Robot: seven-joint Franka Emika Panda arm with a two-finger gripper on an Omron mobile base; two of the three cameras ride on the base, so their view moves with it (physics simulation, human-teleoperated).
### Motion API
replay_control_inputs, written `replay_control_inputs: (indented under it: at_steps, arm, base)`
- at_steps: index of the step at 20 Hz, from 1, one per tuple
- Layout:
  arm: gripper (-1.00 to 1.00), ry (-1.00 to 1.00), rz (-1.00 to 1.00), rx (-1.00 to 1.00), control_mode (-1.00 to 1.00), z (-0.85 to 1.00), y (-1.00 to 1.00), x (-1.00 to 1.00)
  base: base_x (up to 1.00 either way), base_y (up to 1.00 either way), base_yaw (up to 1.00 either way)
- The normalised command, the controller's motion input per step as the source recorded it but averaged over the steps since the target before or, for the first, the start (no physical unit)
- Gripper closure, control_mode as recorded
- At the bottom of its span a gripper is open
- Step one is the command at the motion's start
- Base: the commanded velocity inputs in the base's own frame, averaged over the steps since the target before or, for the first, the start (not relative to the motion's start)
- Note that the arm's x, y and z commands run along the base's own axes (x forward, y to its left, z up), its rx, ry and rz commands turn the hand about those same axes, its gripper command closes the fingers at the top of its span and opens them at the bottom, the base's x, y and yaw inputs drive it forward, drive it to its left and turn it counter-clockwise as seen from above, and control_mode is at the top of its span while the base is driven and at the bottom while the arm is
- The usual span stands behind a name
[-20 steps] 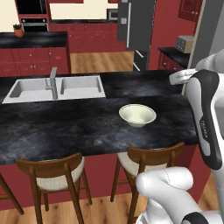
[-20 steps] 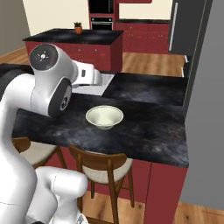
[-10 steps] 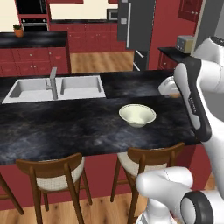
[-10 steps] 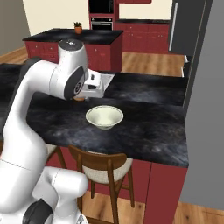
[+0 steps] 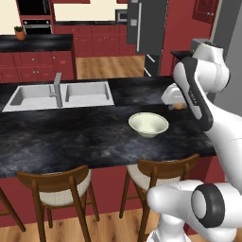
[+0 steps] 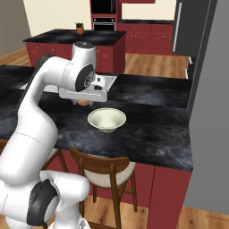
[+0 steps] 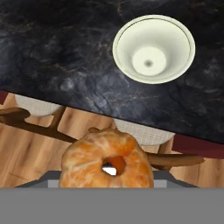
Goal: Retrieve the tangerine and mango from the fridge and place them into the bowl on the dining table.
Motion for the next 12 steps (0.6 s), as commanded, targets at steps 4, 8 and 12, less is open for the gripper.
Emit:
replay_control_inputs:
  at_steps: [4, 8, 12]
  arm:
    - [1.00, 0.00, -0.02, -0.02, -1.00, -0.47, 0.04, 0.38]
    - [1.00, 0.00, -0.03, -0.02, -1.00, -0.46, 0.01, 0.44]
    - [1.00, 0.00, -0.03, -0.01, -1.00, -0.45, 0.00, 0.36]
  base:
    - [0.00, 0.00, 0.00]
    - [0.00, 0.00, 0.00]
    - [0.00, 0.00, 0.00]
